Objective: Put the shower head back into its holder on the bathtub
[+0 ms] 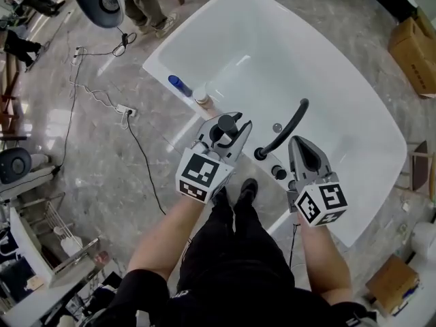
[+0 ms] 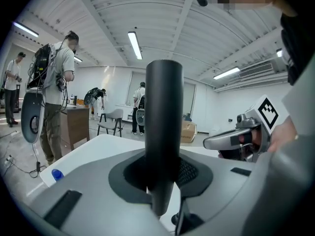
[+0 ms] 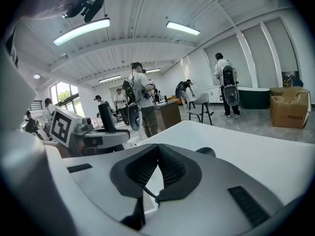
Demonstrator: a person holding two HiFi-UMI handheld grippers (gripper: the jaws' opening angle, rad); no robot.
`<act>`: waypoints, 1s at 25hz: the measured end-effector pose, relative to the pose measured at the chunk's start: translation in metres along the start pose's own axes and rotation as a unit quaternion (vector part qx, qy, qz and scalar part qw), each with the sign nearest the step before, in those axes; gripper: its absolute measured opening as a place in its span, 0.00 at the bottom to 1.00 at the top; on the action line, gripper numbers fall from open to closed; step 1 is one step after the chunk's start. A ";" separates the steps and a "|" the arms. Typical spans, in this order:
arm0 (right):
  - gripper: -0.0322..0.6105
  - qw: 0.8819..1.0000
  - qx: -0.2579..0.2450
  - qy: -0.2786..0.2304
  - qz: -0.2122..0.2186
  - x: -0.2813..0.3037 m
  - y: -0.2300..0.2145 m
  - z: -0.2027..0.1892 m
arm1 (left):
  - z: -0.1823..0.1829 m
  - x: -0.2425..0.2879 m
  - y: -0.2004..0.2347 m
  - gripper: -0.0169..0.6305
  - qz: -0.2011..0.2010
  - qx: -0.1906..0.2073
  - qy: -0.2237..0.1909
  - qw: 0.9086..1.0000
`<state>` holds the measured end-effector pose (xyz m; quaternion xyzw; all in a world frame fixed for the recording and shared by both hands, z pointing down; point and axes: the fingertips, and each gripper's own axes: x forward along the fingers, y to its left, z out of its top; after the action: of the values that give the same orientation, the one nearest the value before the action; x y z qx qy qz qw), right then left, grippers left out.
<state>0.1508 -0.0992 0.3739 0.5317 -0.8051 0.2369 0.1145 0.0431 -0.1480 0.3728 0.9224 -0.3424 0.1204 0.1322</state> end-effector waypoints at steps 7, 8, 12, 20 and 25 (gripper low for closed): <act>0.07 0.999 0.028 0.006 0.028 0.023 -0.002 -0.048 | -0.068 0.038 0.011 0.19 0.003 -0.023 0.018 1.000; 0.07 0.999 0.031 0.007 0.029 0.024 -0.002 -0.055 | -0.078 0.043 0.011 0.19 0.003 -0.026 0.021 0.999; 0.07 0.999 0.030 0.010 0.023 0.030 -0.010 -0.080 | -0.112 0.060 0.009 0.19 -0.001 -0.026 0.033 0.999; 0.07 0.999 0.034 0.013 0.024 0.032 -0.030 -0.111 | -0.167 0.090 0.012 0.19 -0.003 -0.024 0.053 0.998; 0.07 0.999 0.038 0.016 0.010 0.021 -0.041 -0.124 | -0.191 0.098 0.010 0.19 -0.002 -0.014 0.061 0.998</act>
<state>0.1712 -0.0668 0.5008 0.5237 -0.7988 0.2771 0.1041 0.0837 -0.1515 0.5839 0.9123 -0.3331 0.1710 0.1660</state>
